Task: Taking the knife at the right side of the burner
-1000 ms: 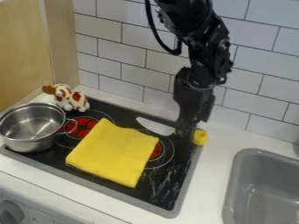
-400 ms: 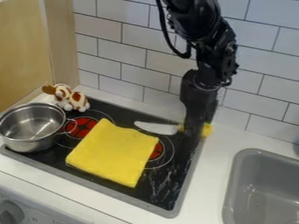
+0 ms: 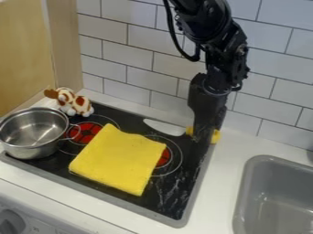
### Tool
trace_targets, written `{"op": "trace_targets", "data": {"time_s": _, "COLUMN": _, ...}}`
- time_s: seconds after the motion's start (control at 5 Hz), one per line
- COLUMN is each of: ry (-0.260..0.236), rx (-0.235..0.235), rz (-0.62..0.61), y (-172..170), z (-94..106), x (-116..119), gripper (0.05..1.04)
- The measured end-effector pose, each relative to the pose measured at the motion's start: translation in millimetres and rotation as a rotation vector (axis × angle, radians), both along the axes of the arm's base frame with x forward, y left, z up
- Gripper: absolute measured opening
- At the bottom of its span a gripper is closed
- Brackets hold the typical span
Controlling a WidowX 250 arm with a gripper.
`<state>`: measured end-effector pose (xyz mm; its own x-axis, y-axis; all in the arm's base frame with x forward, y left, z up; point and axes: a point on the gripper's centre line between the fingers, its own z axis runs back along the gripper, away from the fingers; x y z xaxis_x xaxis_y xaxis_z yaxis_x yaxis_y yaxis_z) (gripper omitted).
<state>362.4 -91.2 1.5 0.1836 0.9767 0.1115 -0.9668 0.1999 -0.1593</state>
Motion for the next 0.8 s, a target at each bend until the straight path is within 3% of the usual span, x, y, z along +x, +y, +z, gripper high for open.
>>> {"op": "trace_targets", "data": {"time_s": 0.4, "ry": 0.020, "rx": 0.020, "rz": -0.025, "y": 5, "z": 1.0, "x": -13, "gripper": 0.467}}
{"op": "trace_targets", "data": {"time_s": 0.8, "ry": -0.014, "rx": 0.018, "rz": -0.095, "y": 11, "z": 27.4, "x": -29, "gripper": 0.467}}
